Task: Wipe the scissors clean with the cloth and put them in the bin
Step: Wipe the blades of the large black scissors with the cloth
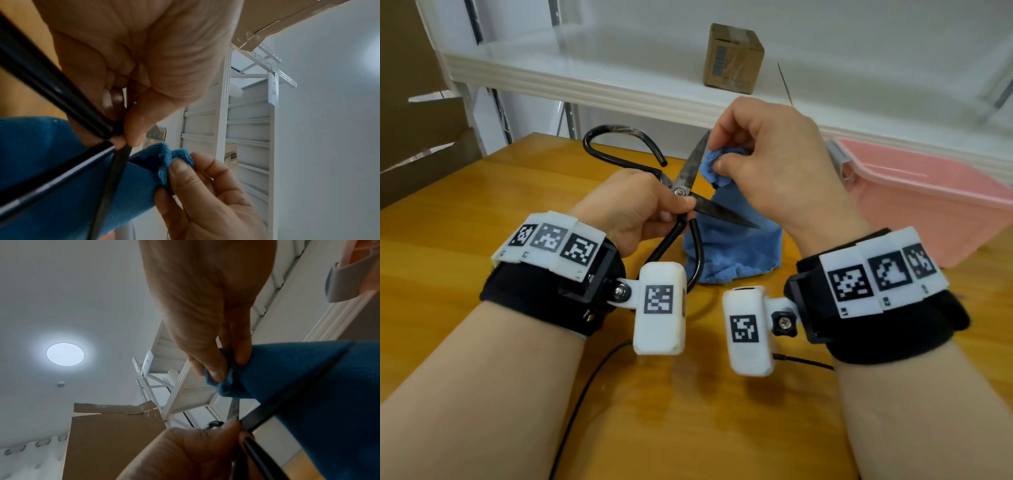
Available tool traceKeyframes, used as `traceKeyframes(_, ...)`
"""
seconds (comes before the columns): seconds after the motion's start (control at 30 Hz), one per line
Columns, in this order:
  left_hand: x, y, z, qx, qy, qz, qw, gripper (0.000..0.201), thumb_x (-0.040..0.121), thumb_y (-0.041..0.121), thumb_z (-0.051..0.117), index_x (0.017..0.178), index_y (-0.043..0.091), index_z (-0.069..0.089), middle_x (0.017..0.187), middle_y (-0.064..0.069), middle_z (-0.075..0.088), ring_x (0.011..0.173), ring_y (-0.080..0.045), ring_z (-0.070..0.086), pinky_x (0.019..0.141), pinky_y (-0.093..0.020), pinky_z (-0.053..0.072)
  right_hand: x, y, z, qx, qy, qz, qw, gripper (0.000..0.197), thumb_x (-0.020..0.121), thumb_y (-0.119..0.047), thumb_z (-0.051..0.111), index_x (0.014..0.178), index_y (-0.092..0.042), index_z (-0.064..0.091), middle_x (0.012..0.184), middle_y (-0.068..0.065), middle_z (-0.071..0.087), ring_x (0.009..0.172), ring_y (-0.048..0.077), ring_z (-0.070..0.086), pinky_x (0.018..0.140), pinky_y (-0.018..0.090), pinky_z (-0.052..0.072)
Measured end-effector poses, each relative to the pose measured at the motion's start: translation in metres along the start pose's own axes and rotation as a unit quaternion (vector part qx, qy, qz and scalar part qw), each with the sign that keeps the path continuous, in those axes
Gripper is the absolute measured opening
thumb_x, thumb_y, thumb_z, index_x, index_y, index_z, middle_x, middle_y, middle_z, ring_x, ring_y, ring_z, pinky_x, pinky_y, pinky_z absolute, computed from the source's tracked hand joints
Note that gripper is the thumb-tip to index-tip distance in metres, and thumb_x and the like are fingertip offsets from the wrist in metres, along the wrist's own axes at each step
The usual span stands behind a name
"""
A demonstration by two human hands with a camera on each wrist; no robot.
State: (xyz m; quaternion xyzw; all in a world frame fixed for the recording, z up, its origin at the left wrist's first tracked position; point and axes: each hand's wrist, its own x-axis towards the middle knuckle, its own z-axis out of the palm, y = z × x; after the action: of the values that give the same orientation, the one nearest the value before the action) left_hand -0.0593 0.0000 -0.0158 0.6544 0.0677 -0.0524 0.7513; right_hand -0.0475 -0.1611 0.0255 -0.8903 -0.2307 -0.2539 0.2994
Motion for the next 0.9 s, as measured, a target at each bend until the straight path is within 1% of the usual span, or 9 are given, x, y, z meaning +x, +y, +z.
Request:
traceKeyframes(0.07, -0.001, 0.000, 0.001, -0.006, -0.012, -0.009, 1.000, 0.012, 0.083, -0.008, 0.065, 0.094, -0.003, 0.062, 0.081, -0.015, 0.066, 0.053, -0.013, 0.064, 0.047, -0.019, 0.050, 0.000, 0.000, 0.002, -0.001, 0.001, 0.006, 1.000, 0.021, 0.078, -0.013, 0.074, 0.084, -0.030, 0.064, 0.087, -0.012, 0.067, 0.086, 0.007, 0.064, 0.078, 0.032, 0.056)
traceKeyframes(0.2, -0.002, 0.000, 0.004, 0.001, -0.024, 0.000, 1.000, 0.013, 0.081, -0.009, 0.066, 0.088, 0.001, 0.061, 0.081, -0.015, 0.066, 0.053, -0.012, 0.065, 0.047, -0.020, 0.050, -0.001, -0.002, 0.008, -0.004, -0.031, 0.003, 0.999, 0.016, 0.080, -0.014, 0.074, 0.088, -0.027, 0.069, 0.086, -0.013, 0.068, 0.085, 0.002, 0.063, 0.077, 0.022, 0.053)
traceKeyframes(0.27, -0.002, -0.001, 0.004, 0.007, -0.023, 0.010, 1.000, 0.021, 0.079, -0.009, 0.068, 0.097, -0.001, 0.062, 0.080, -0.014, 0.067, 0.060, -0.015, 0.068, 0.052, -0.023, 0.053, -0.002, -0.004, 0.012, -0.019, -0.059, -0.003, 0.998, 0.015, 0.082, -0.015, 0.074, 0.088, -0.028, 0.069, 0.090, -0.013, 0.069, 0.088, 0.003, 0.063, 0.078, 0.021, 0.052)
traceKeyframes(0.33, -0.001, -0.002, 0.004, 0.012, -0.018, 0.015, 1.000, 0.032, 0.078, -0.010, 0.069, 0.108, -0.004, 0.062, 0.081, -0.013, 0.070, 0.064, -0.016, 0.069, 0.054, -0.023, 0.054, -0.002, -0.004, 0.014, -0.035, -0.084, -0.003, 0.996, 0.016, 0.084, -0.017, 0.074, 0.088, -0.031, 0.069, 0.091, -0.015, 0.067, 0.089, 0.003, 0.061, 0.075, 0.015, 0.047)
traceKeyframes(0.43, -0.002, -0.002, 0.005, 0.011, -0.020, 0.022, 0.999, 0.035, 0.078, -0.010, 0.069, 0.112, -0.006, 0.062, 0.082, -0.012, 0.071, 0.065, -0.016, 0.071, 0.052, -0.022, 0.053, -0.002, -0.002, 0.016, -0.058, -0.094, -0.001, 0.994, 0.014, 0.085, -0.018, 0.074, 0.089, -0.032, 0.071, 0.086, -0.018, 0.060, 0.082, -0.002, 0.053, 0.066, 0.004, 0.035)
traceKeyframes(0.5, -0.002, -0.002, 0.006, 0.010, -0.018, 0.026, 0.999, 0.034, 0.077, -0.010, 0.069, 0.110, -0.006, 0.062, 0.087, -0.015, 0.072, 0.072, -0.020, 0.073, 0.055, -0.025, 0.055, -0.002, -0.001, 0.018, -0.066, -0.089, 0.004, 0.994, 0.015, 0.086, -0.018, 0.073, 0.088, -0.032, 0.071, 0.087, -0.017, 0.058, 0.082, -0.001, 0.052, 0.063, 0.003, 0.034)
traceKeyframes(0.6, -0.001, -0.003, 0.008, 0.005, -0.017, 0.026, 1.000, 0.031, 0.078, -0.010, 0.069, 0.108, -0.005, 0.063, 0.094, -0.019, 0.072, 0.082, -0.025, 0.074, 0.062, -0.030, 0.059, -0.004, -0.001, 0.021, -0.052, -0.067, 0.017, 0.996, 0.015, 0.086, -0.014, 0.072, 0.087, -0.029, 0.072, 0.091, -0.012, 0.065, 0.085, 0.002, 0.058, 0.067, 0.004, 0.039)
traceKeyframes(0.8, 0.000, -0.003, 0.009, -0.003, -0.024, 0.019, 1.000, 0.029, 0.080, -0.011, 0.066, 0.108, -0.004, 0.064, 0.104, -0.022, 0.071, 0.089, -0.028, 0.073, 0.065, -0.031, 0.060, -0.004, -0.002, 0.023, -0.038, -0.024, 0.039, 0.998, 0.017, 0.084, -0.009, 0.070, 0.090, -0.025, 0.074, 0.095, -0.008, 0.071, 0.090, 0.005, 0.063, 0.071, 0.014, 0.050)
traceKeyframes(0.9, 0.000, -0.002, 0.009, -0.009, -0.032, 0.018, 0.999, 0.026, 0.080, -0.011, 0.065, 0.105, -0.004, 0.064, 0.103, -0.021, 0.071, 0.093, -0.029, 0.072, 0.066, -0.031, 0.060, -0.005, -0.003, 0.024, -0.039, -0.008, 0.049, 0.998, 0.018, 0.083, -0.009, 0.070, 0.090, -0.025, 0.073, 0.093, -0.008, 0.069, 0.088, 0.005, 0.062, 0.064, 0.008, 0.046)
